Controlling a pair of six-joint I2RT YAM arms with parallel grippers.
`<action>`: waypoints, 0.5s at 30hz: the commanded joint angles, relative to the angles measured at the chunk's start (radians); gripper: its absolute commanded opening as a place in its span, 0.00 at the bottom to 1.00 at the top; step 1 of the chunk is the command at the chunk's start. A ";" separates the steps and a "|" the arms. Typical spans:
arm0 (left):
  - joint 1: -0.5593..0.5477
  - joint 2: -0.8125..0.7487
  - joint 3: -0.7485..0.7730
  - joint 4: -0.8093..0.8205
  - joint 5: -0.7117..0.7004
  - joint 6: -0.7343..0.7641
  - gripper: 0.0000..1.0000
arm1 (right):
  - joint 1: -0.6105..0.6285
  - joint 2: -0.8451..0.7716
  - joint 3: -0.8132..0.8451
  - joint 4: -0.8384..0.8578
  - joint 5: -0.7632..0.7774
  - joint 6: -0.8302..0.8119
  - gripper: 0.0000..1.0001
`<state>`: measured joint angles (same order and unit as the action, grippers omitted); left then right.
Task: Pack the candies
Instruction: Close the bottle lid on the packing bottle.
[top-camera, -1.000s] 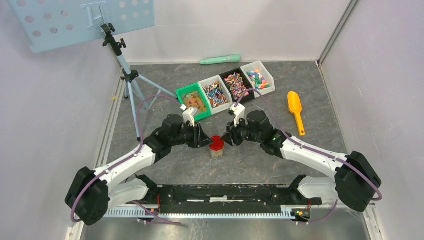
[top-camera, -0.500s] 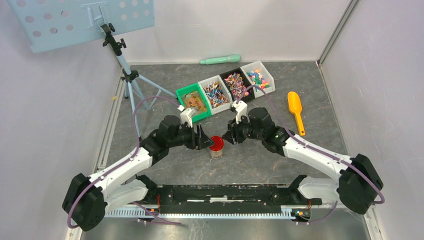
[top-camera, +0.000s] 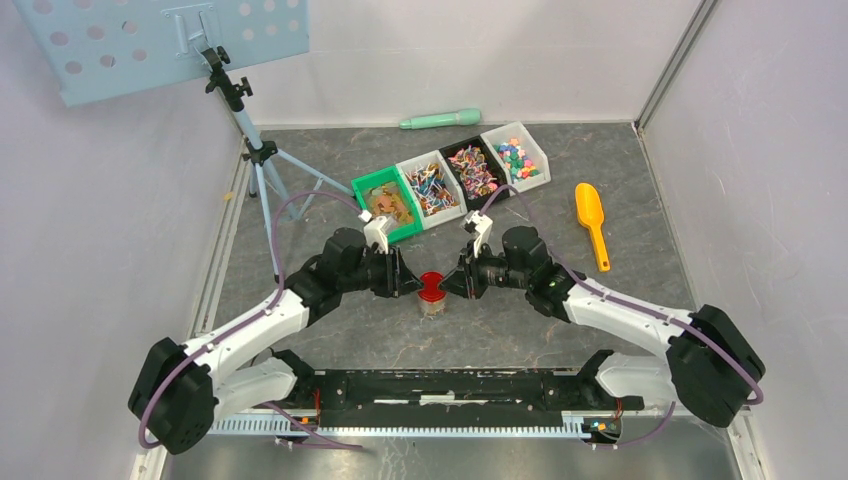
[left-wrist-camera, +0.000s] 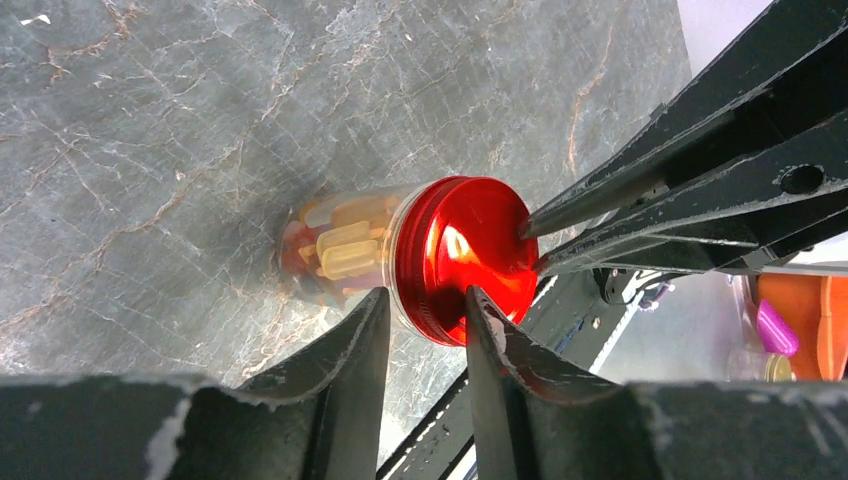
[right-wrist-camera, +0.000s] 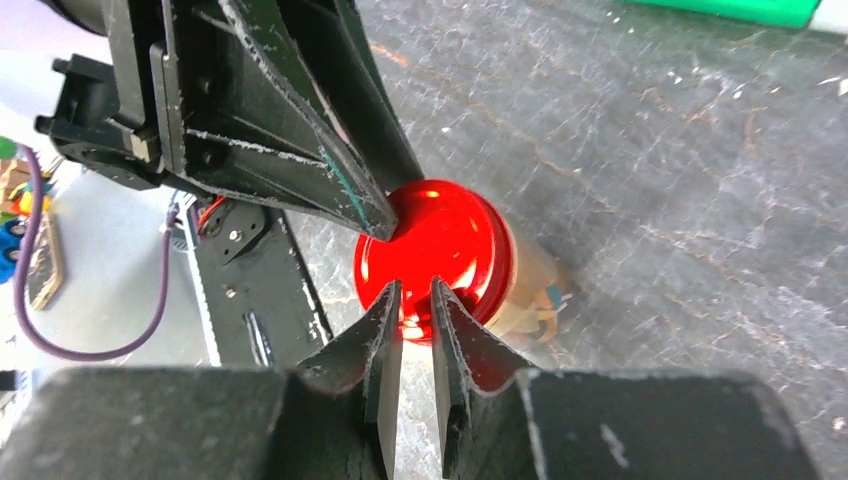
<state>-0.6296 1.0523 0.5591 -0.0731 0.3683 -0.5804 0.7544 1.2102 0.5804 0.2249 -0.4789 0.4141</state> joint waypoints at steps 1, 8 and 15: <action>-0.002 -0.014 -0.004 -0.069 -0.028 0.006 0.39 | -0.004 0.032 0.017 -0.094 0.091 -0.066 0.22; 0.009 -0.057 0.097 -0.108 0.000 -0.045 0.57 | -0.004 -0.064 0.143 -0.176 0.075 -0.240 0.46; 0.054 -0.082 0.144 -0.154 0.008 -0.040 0.62 | 0.039 -0.061 0.257 -0.351 0.142 -0.456 0.98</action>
<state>-0.5987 0.9974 0.6567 -0.2016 0.3679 -0.5877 0.7612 1.1709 0.7673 -0.0219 -0.4007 0.1337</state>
